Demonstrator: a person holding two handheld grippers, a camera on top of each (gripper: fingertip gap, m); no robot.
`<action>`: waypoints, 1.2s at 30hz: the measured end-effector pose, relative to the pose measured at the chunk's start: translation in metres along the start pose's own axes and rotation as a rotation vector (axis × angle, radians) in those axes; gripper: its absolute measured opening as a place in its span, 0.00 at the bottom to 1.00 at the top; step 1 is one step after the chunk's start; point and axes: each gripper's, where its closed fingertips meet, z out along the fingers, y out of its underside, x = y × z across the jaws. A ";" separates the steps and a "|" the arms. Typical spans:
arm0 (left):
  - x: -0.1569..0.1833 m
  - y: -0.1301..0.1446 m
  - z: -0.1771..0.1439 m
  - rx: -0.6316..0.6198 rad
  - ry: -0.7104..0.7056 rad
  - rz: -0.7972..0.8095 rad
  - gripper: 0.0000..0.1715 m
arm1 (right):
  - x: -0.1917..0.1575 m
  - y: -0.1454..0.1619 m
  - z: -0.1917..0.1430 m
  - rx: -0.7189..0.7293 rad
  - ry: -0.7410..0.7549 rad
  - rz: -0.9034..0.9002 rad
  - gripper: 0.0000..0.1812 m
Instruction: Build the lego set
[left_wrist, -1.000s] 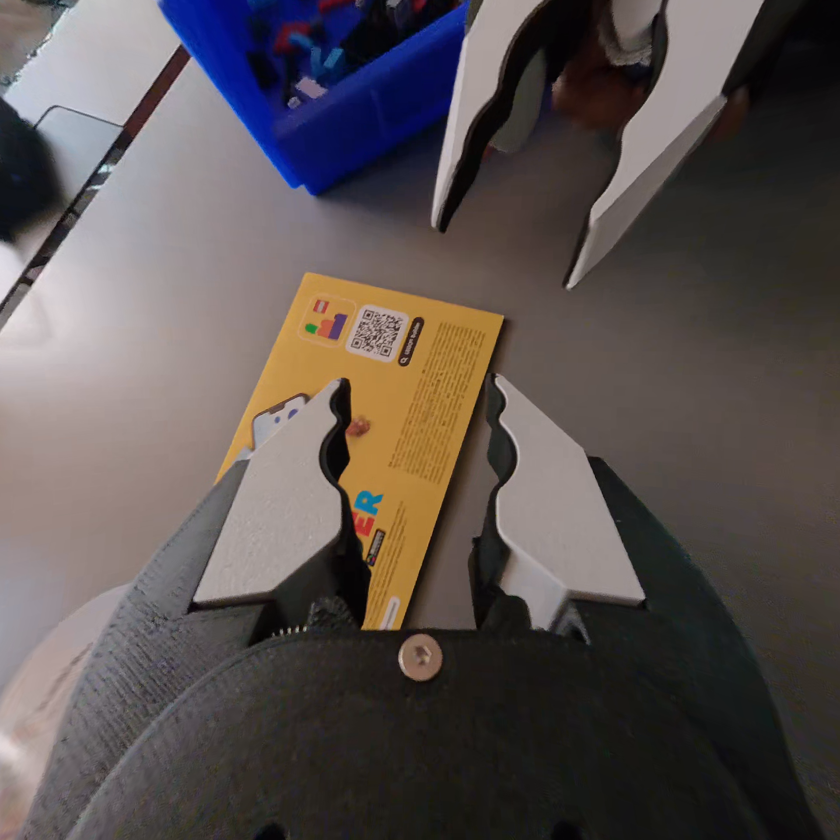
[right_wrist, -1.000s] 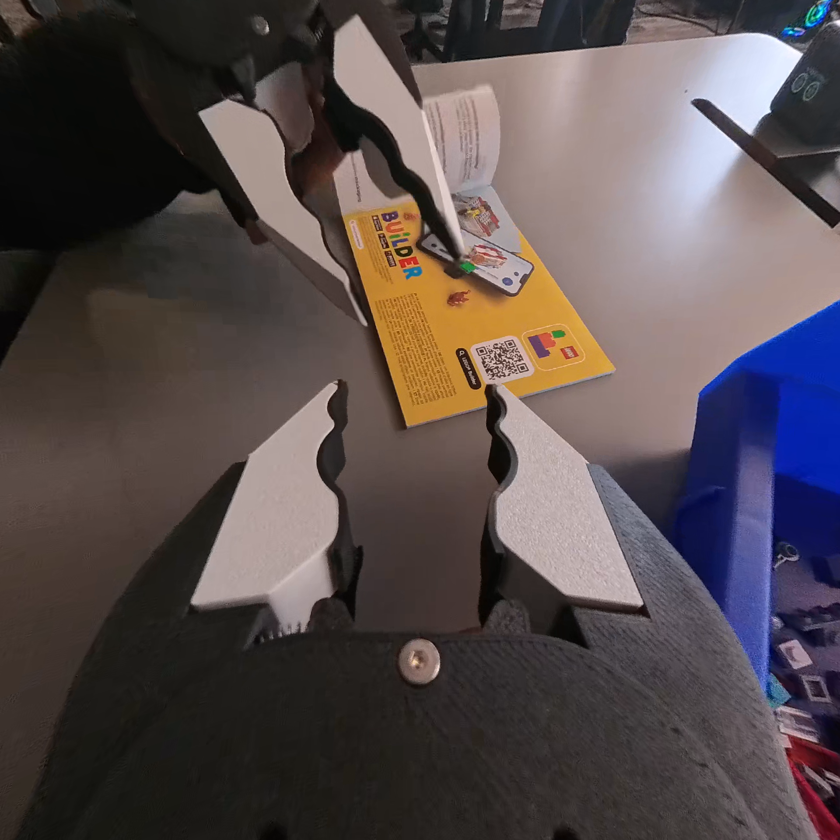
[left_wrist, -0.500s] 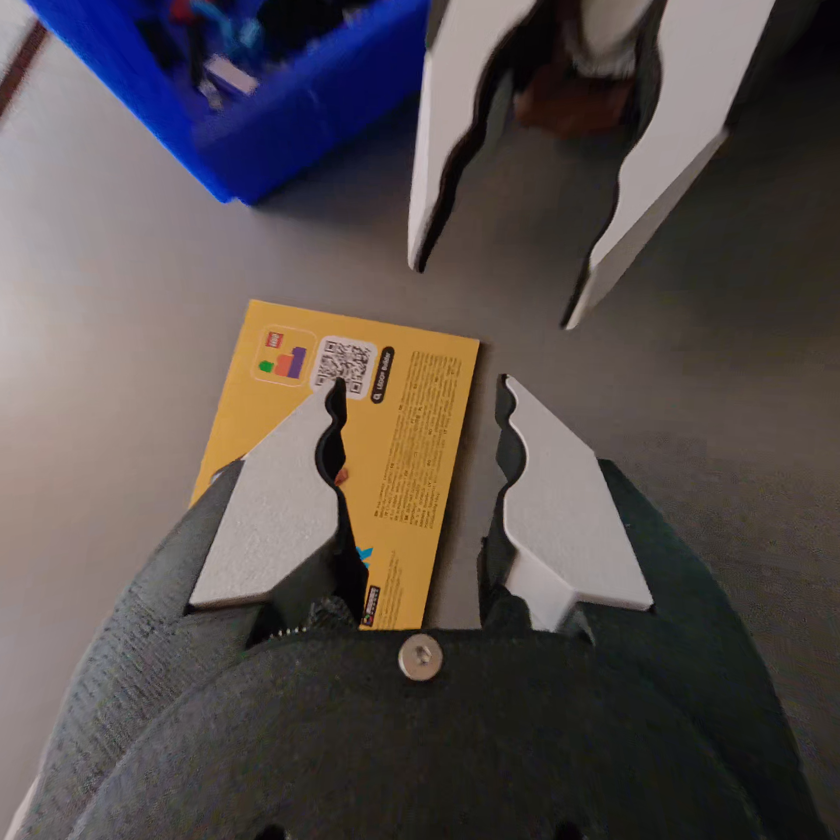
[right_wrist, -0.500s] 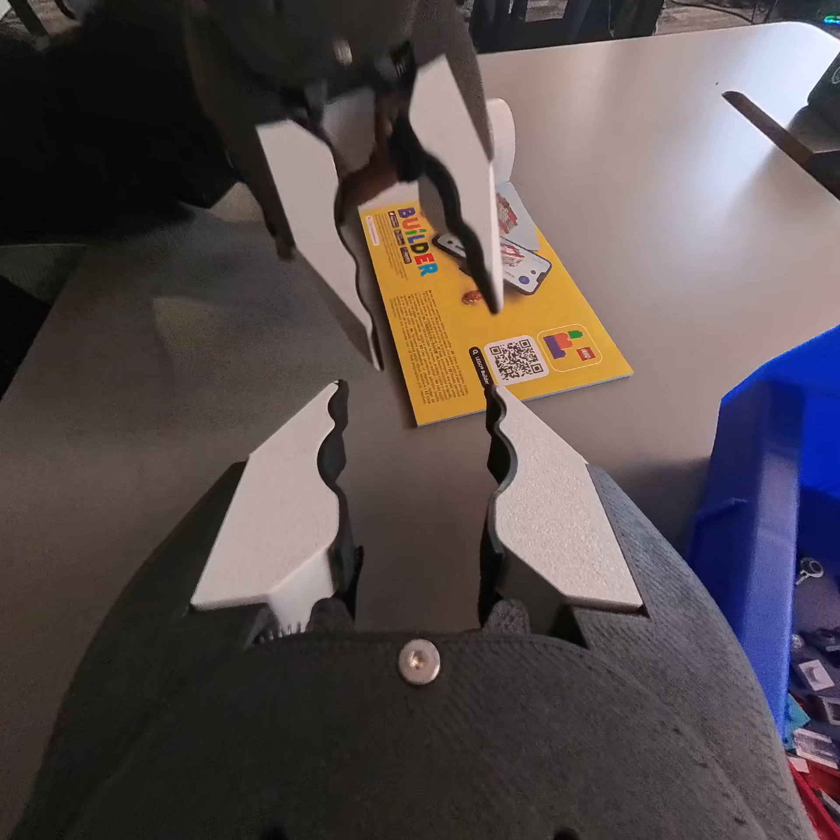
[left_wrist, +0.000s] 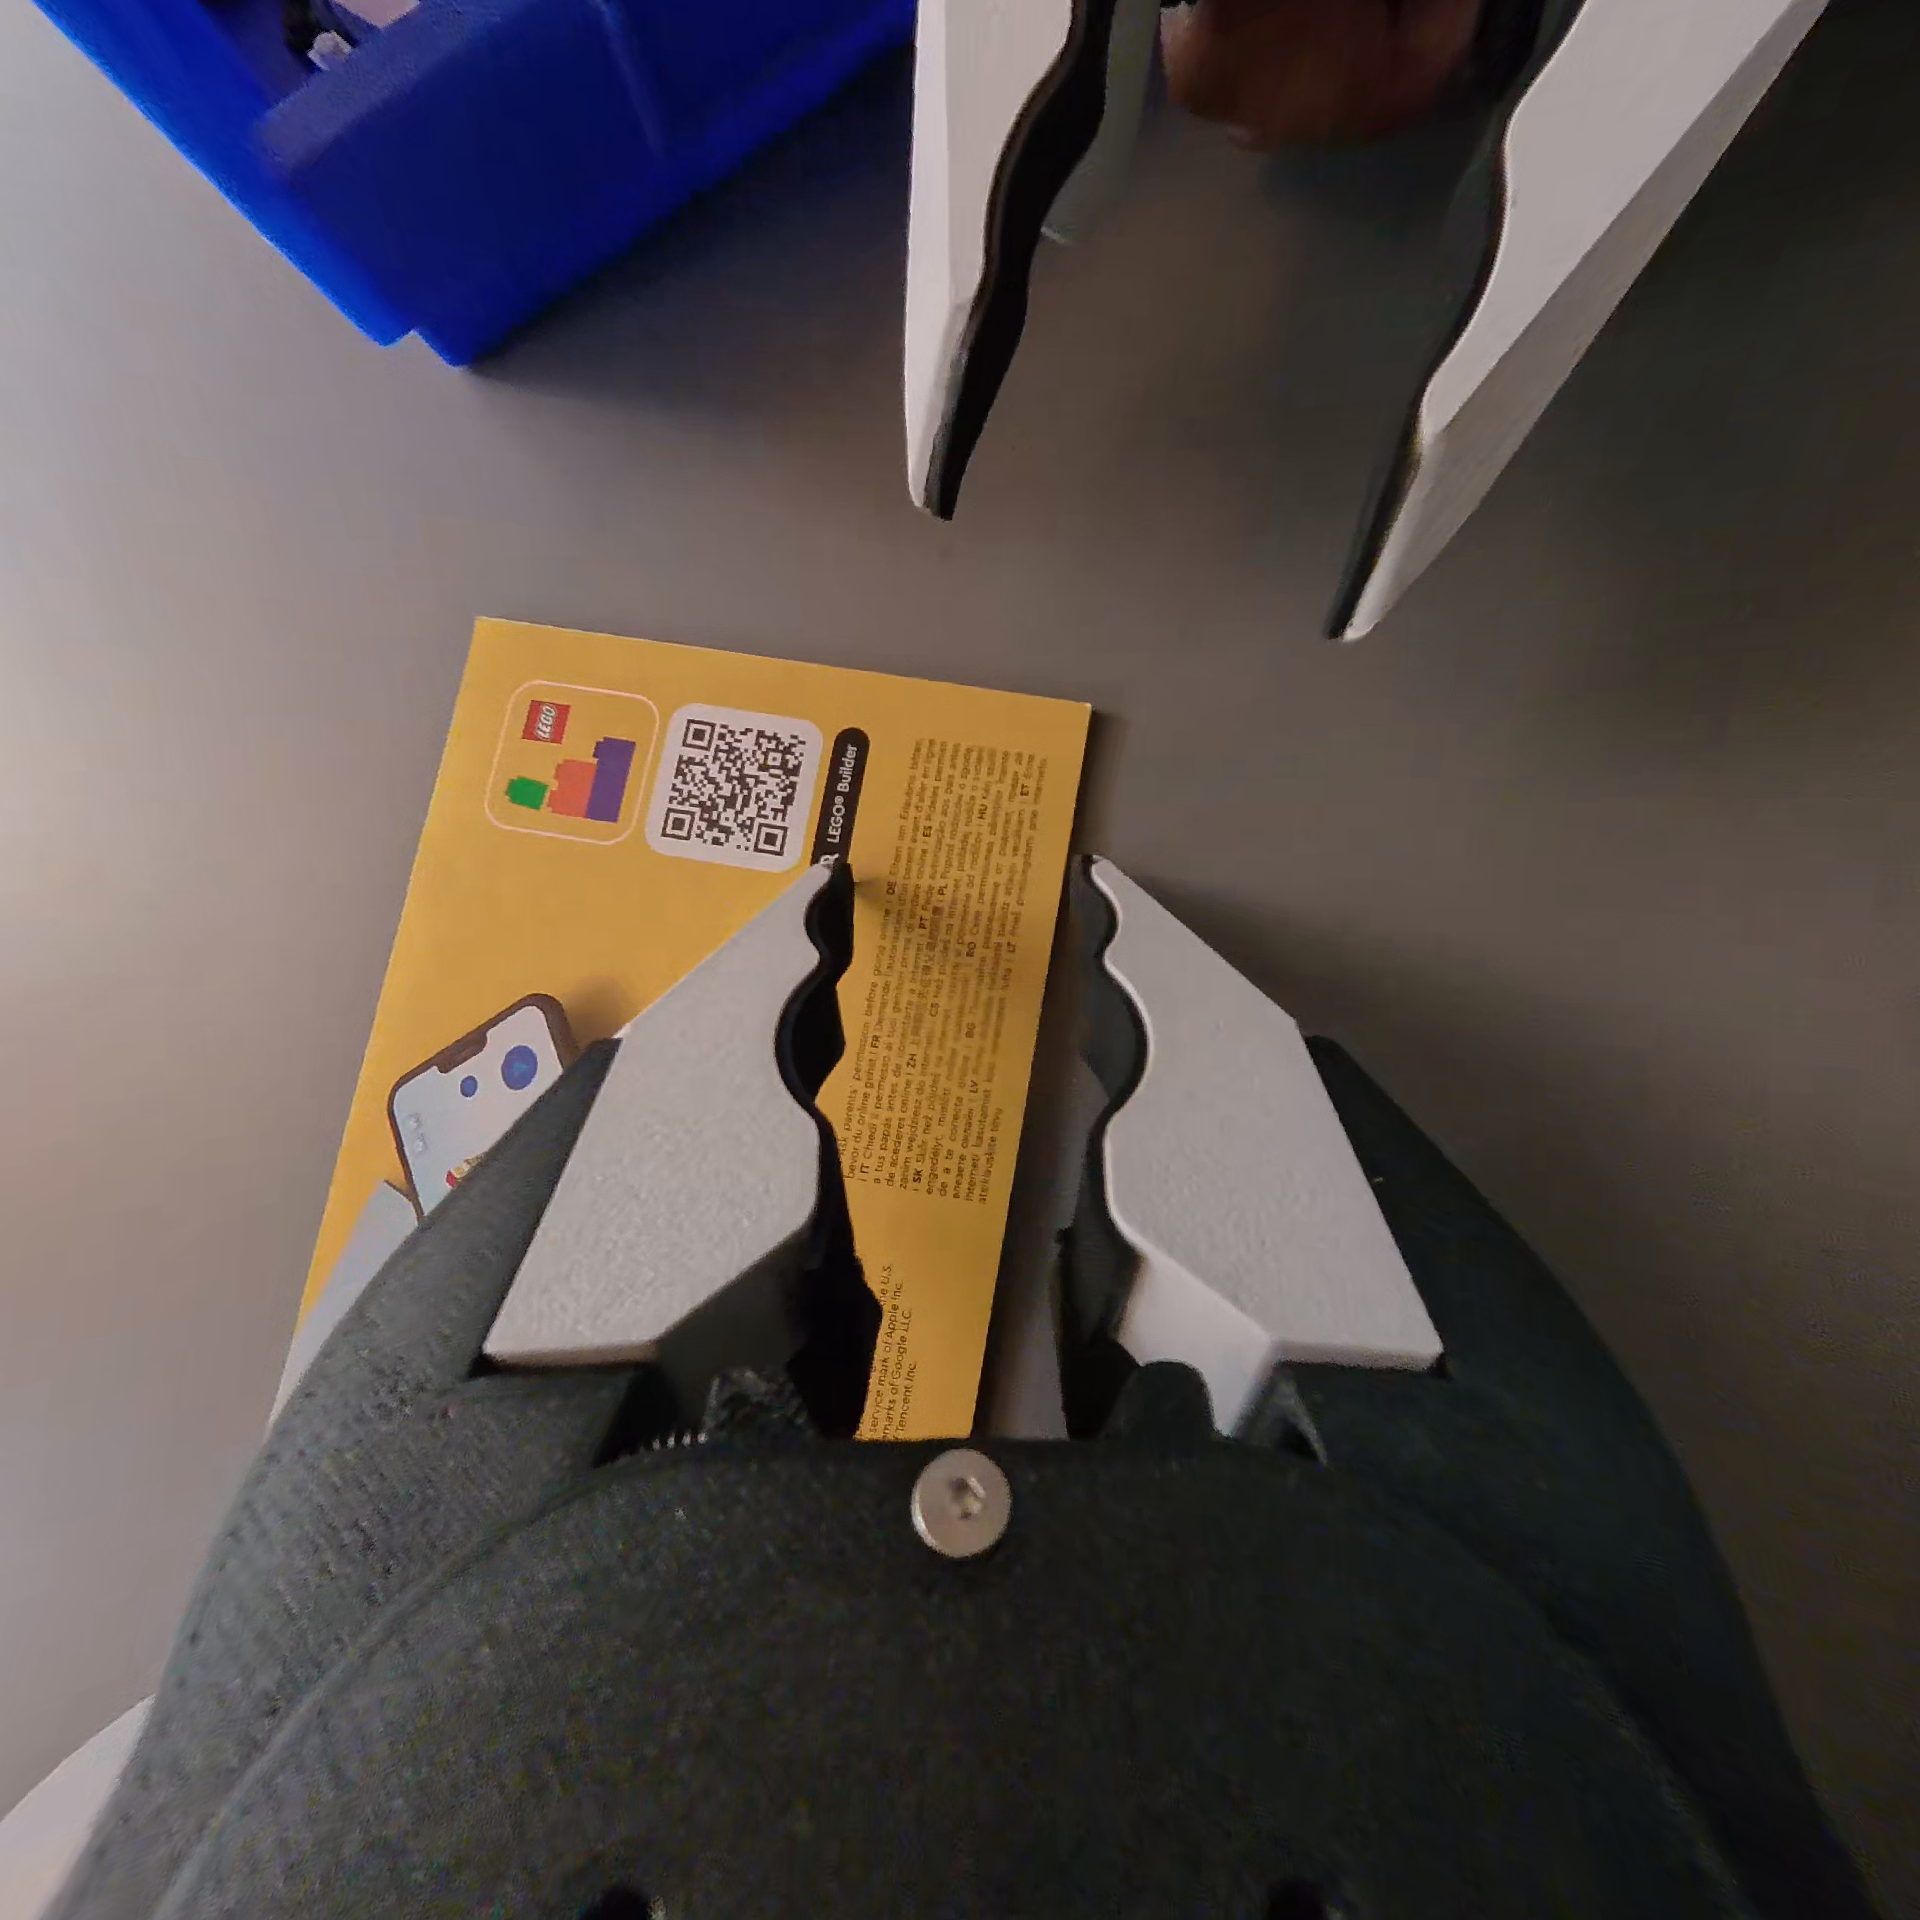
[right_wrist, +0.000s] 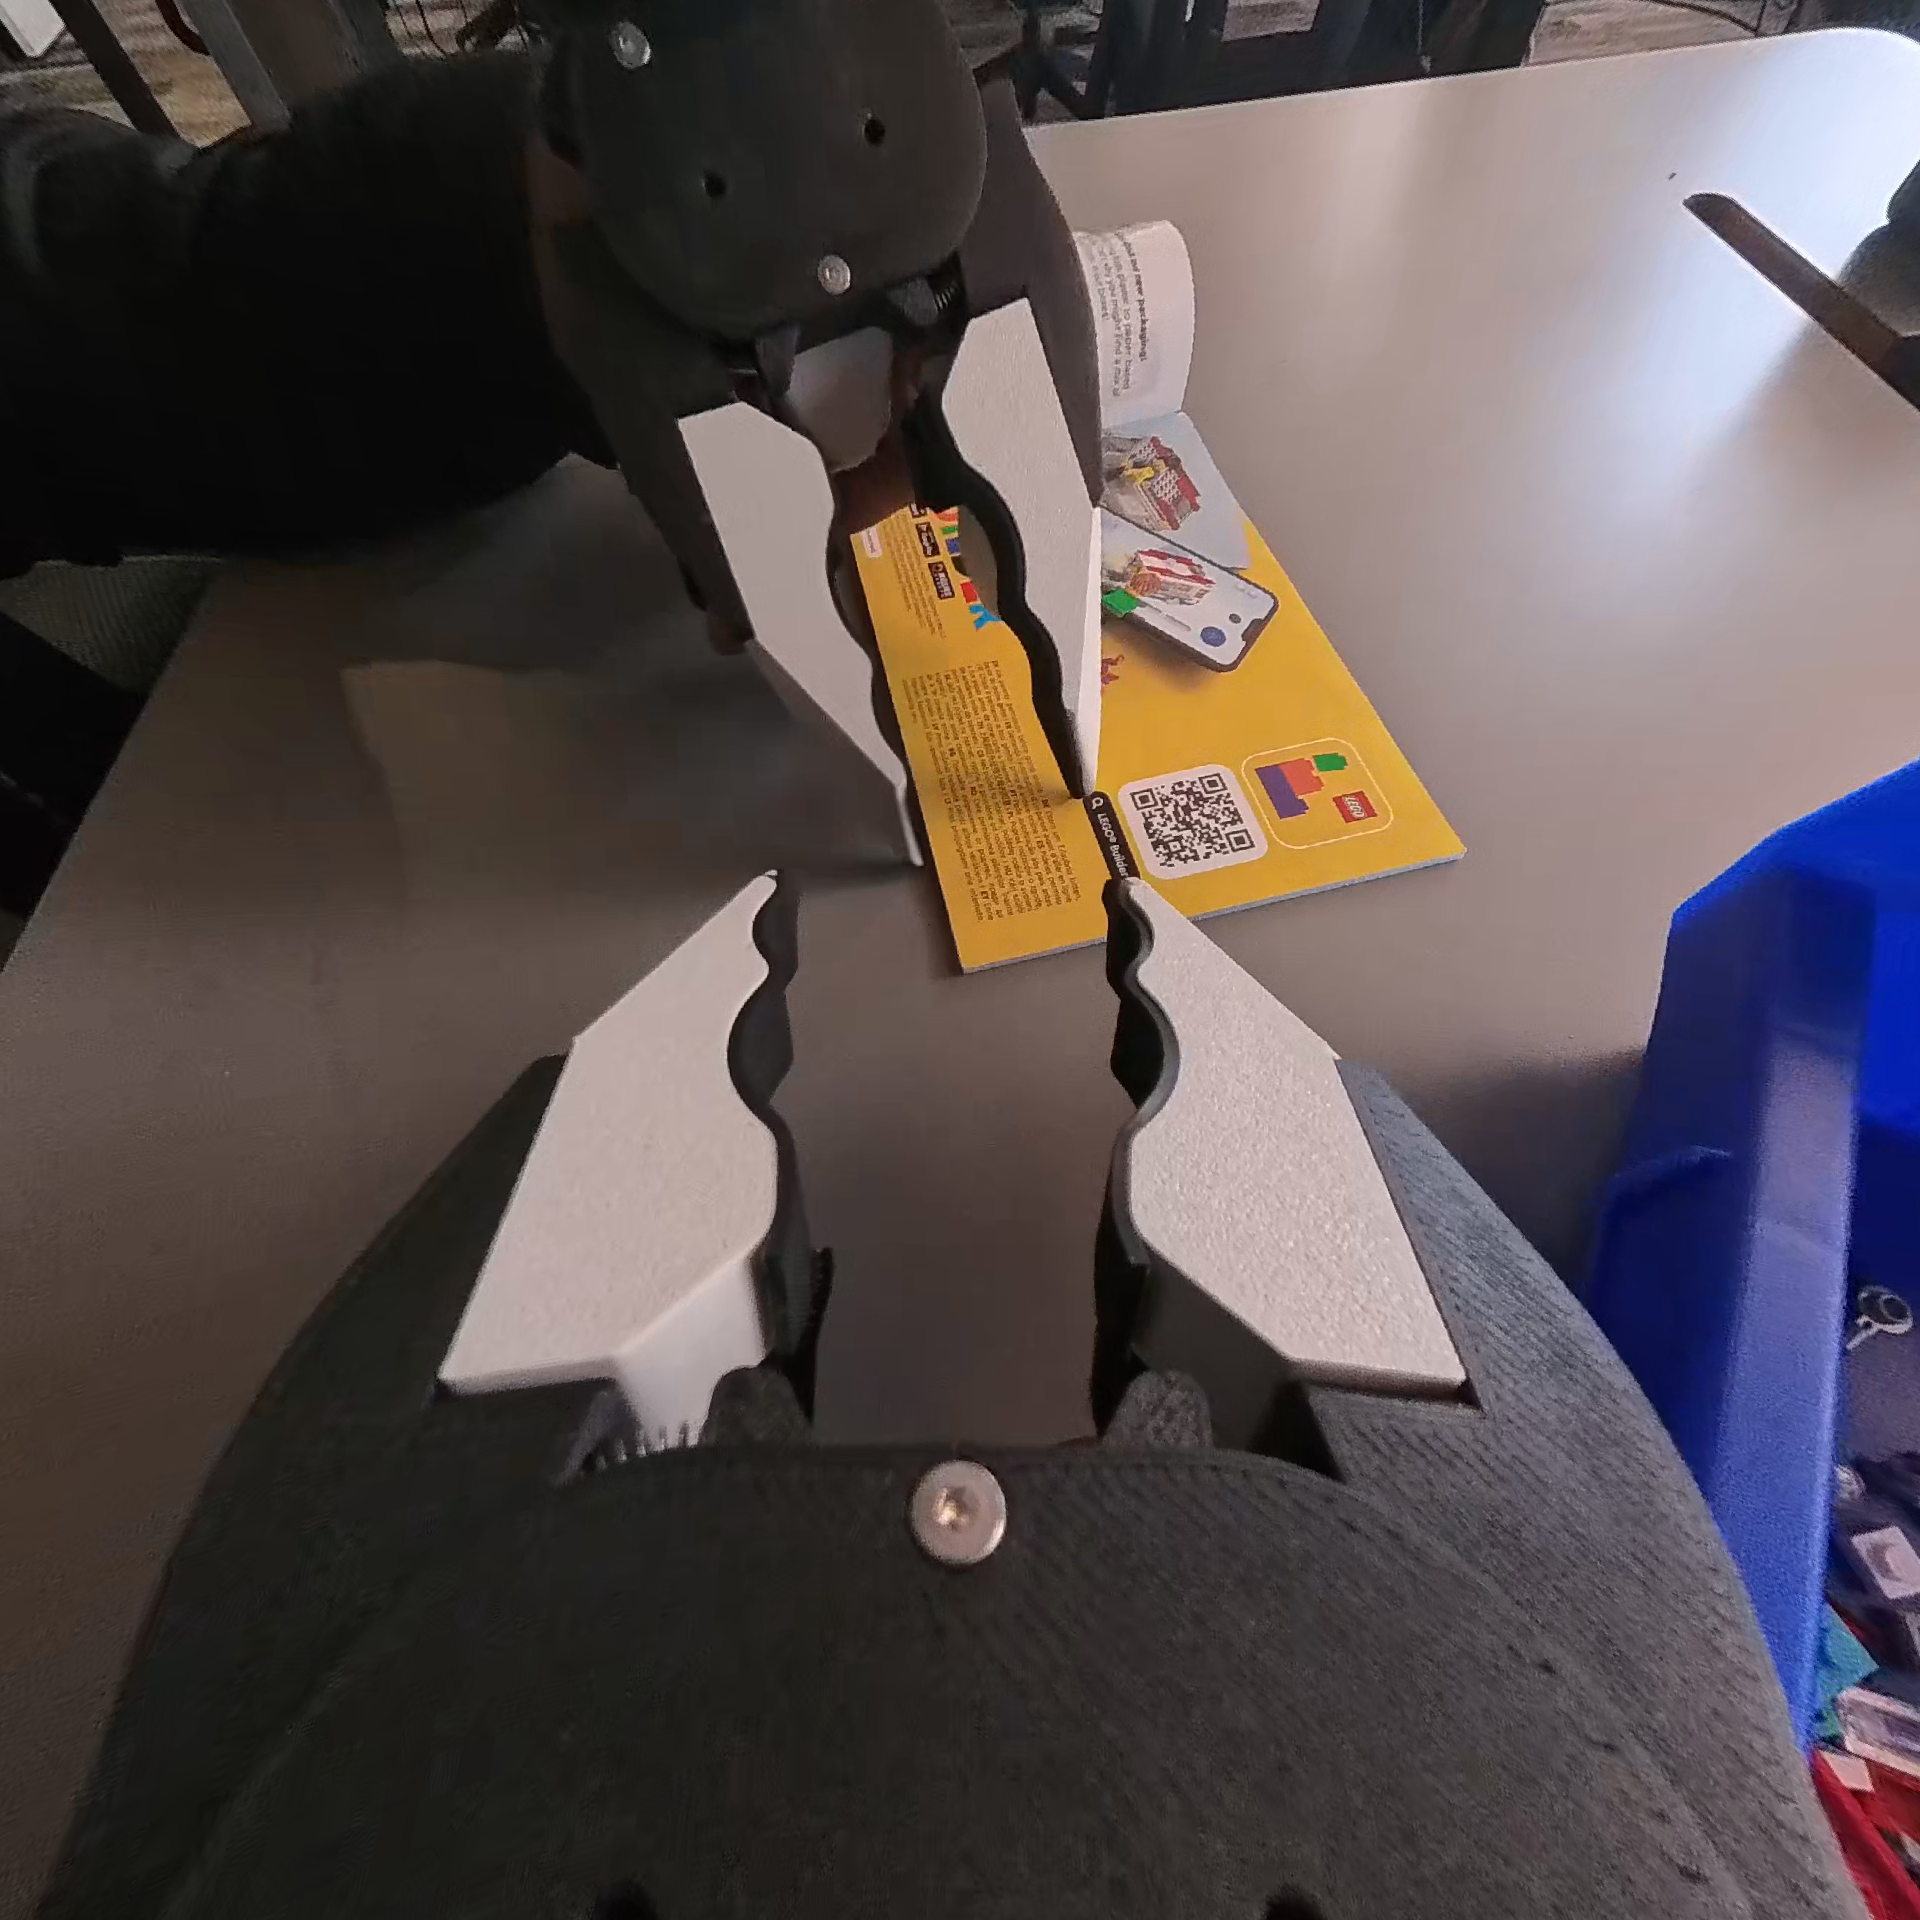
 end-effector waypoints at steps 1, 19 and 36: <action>0.000 0.000 0.000 0.001 0.000 -0.001 0.24 | 0.000 0.000 0.000 0.001 -0.001 0.002 0.35; 0.001 -0.004 -0.007 0.047 0.046 -0.077 0.17 | 0.005 0.003 0.002 -0.025 0.025 0.028 0.34; -0.007 -0.009 -0.018 0.102 0.049 -0.157 0.16 | 0.006 0.027 0.033 -0.265 0.094 -0.099 0.32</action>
